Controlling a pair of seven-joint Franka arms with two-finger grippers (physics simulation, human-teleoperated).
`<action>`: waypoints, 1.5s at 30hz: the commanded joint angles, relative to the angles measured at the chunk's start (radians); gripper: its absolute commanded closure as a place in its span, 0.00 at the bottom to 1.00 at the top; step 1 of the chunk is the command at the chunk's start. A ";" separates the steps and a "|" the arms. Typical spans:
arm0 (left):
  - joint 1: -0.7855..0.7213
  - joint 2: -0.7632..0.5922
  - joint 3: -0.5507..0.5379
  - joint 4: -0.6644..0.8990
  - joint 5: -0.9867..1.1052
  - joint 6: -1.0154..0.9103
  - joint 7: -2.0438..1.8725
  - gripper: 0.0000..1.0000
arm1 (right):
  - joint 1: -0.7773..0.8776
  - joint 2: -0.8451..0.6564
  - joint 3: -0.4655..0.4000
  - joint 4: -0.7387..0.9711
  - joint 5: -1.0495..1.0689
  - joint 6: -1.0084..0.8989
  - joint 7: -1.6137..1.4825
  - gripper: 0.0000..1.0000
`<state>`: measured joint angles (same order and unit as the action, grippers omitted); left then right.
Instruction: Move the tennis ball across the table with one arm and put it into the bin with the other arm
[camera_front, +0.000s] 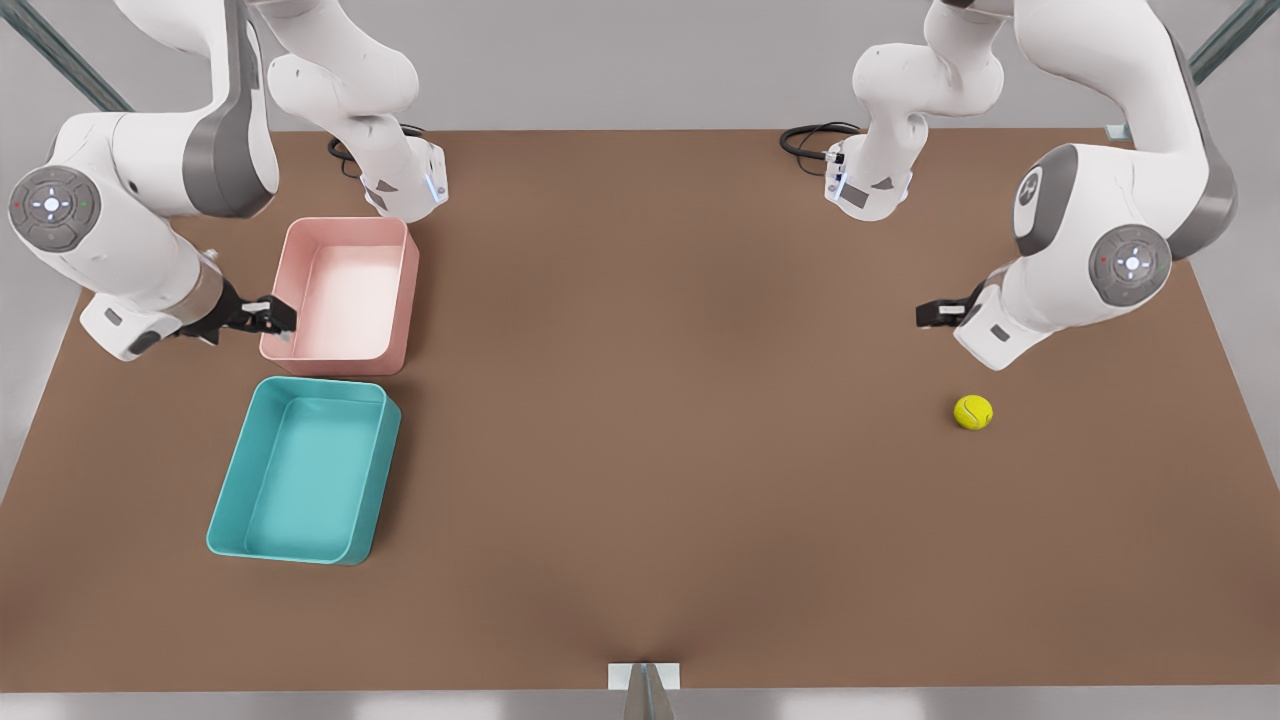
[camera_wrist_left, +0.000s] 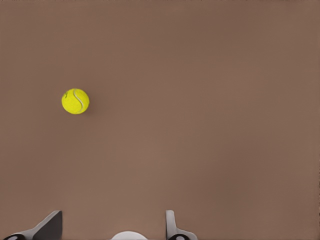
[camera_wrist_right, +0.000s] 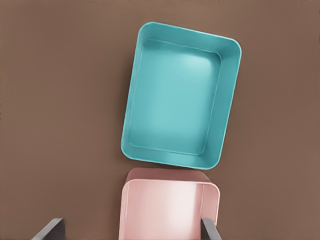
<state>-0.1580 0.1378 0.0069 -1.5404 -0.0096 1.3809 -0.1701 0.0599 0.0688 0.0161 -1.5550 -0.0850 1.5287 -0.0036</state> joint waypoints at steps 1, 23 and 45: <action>0.003 -0.001 0.001 0.000 -0.006 0.050 0.011 0.00 | -0.006 0.000 -0.001 0.001 0.002 0.057 0.022 0.00; 0.324 0.485 0.131 -0.119 0.039 0.745 2.254 0.79 | 0.001 0.088 -0.010 0.092 -0.012 0.047 -0.019 0.00; 0.374 0.427 0.073 -0.417 0.122 0.870 2.020 0.79 | 0.003 0.106 -0.010 0.098 -0.024 0.045 -0.021 0.00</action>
<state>0.2162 0.5659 0.0798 -1.9569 0.1232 2.2470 1.7746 0.0628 0.1757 0.0063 -1.4578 -0.1072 1.5742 -0.0197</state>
